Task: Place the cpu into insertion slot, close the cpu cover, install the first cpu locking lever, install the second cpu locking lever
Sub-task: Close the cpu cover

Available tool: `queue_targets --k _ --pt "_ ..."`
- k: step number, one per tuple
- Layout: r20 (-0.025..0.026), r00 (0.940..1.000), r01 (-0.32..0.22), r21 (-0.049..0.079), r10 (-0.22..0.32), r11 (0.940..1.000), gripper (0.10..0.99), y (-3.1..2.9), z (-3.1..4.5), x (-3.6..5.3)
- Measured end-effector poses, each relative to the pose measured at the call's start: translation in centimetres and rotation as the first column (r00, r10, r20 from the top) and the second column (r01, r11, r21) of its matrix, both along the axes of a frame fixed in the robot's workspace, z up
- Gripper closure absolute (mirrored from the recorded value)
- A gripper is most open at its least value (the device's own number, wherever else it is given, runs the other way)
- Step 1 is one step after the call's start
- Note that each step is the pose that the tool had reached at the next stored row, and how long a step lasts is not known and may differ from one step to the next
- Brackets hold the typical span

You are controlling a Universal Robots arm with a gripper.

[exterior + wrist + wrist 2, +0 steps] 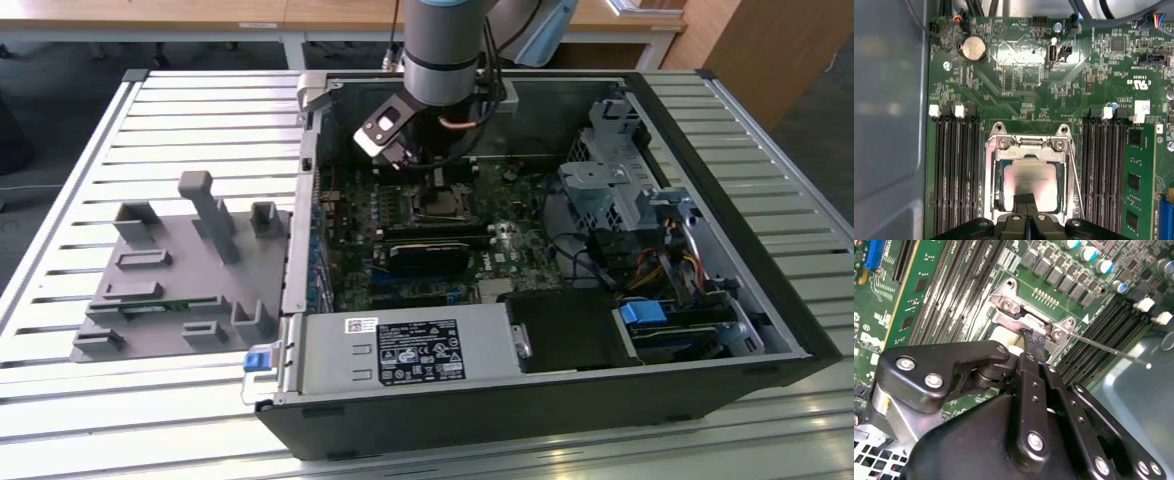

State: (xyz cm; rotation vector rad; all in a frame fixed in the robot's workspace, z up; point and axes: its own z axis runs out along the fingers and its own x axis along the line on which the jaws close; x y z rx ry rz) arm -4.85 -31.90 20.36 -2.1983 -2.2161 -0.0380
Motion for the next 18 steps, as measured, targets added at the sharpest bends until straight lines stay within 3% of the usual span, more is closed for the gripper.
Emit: queue_targets --k 9,18 --pt "-0.0003 1.0000 -0.001 0.000 0.001 1.0000 0.980 0.01 -0.47 0.15" --pt "0.0011 1.0000 -0.001 0.002 0.001 1.0000 0.980 0.23 -0.17 0.74"
